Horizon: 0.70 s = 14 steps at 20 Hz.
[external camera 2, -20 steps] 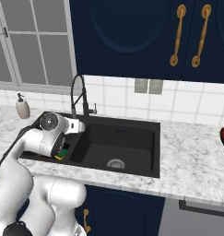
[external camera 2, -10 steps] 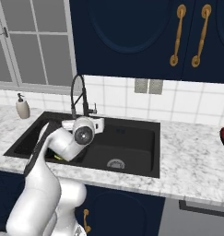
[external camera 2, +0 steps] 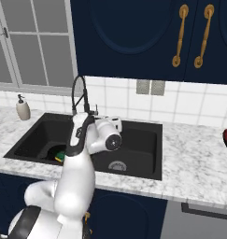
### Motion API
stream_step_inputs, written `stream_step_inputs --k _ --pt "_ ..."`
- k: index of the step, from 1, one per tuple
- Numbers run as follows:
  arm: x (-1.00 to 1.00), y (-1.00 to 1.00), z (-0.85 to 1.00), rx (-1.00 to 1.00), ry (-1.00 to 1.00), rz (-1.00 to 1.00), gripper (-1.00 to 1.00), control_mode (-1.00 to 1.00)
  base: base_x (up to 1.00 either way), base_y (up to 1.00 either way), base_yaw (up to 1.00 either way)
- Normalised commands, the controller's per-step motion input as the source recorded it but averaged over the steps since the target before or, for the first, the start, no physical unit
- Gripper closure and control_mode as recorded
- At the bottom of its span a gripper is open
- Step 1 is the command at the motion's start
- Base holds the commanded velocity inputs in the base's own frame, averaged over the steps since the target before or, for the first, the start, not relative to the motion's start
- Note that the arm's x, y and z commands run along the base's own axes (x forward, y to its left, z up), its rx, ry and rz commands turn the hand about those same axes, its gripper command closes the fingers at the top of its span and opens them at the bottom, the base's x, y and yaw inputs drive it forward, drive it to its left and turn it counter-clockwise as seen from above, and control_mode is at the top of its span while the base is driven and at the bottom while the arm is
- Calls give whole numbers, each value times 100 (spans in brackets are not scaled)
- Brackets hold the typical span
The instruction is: Pick the pan and sponge and place them into the sink. Then turn on the water.
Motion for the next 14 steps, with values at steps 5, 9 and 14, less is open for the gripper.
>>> stream_step_inputs --k 5,9,14 --pt "59 0 -3 1 0 3 -100 -100 0 0 0" --pt "49 10 -26 0 -2 2 -100 -100 0 0 0" --pt "56 32 -35 0 -4 0 -100 -100 0 0 0"
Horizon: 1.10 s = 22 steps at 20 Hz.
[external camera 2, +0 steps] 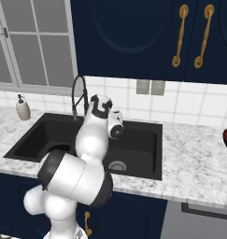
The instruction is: Pick the pan and sponge and place them into the sink. Then turn on the water.
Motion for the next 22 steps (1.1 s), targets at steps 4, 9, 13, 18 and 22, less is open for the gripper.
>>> stream_step_inputs --k 4,9,13,18,22 --pt "45 25 -29 0 -9 0 -100 -100 0 0 0" --pt "35 30 -25 0 -13 0 -100 -100 0 0 0" --pt "34 0 0 0 0 0 -100 -100 0 0 0" --pt "33 0 0 0 0 0 -100 -100 0 0 0" --pt "37 0 4 0 4 0 -100 -100 0 0 0"
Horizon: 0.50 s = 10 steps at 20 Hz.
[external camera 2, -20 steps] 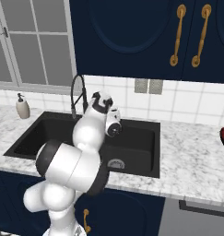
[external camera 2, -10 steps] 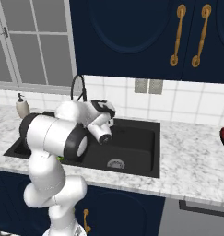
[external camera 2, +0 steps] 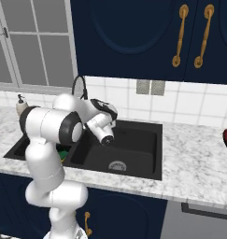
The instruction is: Pick the pan and sponge and place them into the sink. Then turn on the water.
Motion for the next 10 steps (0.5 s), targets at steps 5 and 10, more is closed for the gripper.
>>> stream_step_inputs --k 5,10 --pt "37 7 0 0 3 0 -100 -100 0 0 0" --pt "22 2 0 1 0 8 -100 -100 0 0 0"
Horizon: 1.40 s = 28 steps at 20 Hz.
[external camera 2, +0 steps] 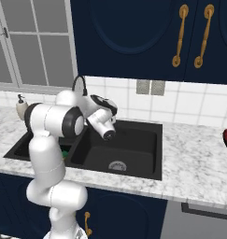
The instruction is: Pick the pan and sponge and place them into the sink. Then turn on the water.
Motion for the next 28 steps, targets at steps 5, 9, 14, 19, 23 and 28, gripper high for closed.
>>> stream_step_inputs --k 5,9,14,19,23,28 --pt "29 11 0 0 0 6 -100 -100 0 0 0" --pt "35 4 0 0 0 1 -100 -100 0 0 0" --pt "37 8 0 0 0 0 -100 -100 0 0 0" --pt "39 12 0 0 2 0 -100 -100 0 0 0" --pt "37 3 0 0 8 2 -100 -100 0 0 0" --pt "33 0 -8 1 2 2 -100 -100 0 0 0"
